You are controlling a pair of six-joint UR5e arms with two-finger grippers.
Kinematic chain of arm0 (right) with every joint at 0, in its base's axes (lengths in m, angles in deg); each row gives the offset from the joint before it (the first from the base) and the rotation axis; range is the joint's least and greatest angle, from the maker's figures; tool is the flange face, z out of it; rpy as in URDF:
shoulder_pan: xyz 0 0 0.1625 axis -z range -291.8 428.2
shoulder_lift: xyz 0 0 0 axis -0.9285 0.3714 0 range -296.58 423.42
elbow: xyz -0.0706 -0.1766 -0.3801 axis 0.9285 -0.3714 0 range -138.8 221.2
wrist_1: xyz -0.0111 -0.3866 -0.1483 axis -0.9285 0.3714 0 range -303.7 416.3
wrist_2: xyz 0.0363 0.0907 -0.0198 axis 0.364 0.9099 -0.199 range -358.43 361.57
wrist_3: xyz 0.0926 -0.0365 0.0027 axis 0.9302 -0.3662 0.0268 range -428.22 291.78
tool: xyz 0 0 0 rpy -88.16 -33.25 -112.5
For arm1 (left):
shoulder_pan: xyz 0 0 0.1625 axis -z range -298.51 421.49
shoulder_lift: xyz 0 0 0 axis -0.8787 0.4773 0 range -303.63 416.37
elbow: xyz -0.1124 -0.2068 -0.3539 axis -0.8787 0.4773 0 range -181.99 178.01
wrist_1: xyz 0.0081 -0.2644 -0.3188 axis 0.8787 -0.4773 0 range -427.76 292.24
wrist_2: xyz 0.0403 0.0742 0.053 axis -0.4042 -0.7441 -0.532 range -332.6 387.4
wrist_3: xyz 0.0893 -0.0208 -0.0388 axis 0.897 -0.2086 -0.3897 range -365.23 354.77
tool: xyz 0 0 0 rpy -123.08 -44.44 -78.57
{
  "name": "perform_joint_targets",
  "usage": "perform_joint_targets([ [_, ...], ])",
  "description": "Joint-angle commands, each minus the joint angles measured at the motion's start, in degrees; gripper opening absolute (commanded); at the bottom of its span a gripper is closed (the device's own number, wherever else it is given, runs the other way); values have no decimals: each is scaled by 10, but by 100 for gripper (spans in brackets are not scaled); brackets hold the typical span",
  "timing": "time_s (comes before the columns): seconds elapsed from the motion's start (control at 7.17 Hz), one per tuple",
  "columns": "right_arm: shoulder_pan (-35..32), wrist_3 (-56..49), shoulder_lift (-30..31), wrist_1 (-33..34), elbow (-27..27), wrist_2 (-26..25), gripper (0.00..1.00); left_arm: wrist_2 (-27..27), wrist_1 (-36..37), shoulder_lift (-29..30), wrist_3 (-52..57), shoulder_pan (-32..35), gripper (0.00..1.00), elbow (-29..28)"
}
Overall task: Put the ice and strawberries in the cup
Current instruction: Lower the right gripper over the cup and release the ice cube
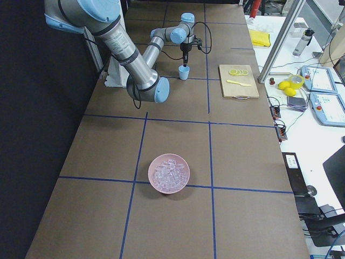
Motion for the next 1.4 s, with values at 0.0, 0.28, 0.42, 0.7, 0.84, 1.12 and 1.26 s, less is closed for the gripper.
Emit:
perform_joint_targets([
  [0.0,3,0,0,0,-1,0,35,0,1,0,0,1,100,2],
  [0.28,4,33,-1,-3,0,-1,43,0,1,-1,0,0,100,2],
  [0.42,4,34,-1,-3,0,-1,43,1,1,-1,0,0,100,2],
  [0.7,4,33,-1,-3,0,-9,43,1,1,-1,0,0,100,2],
  [0.84,-2,33,0,-2,4,-9,53,1,1,0,0,1,100,2],
  [1.12,-30,26,7,0,32,-3,100,2,1,0,0,0,100,2],
  [1.26,-48,21,39,2,82,1,100,2,1,0,0,1,100,2],
])
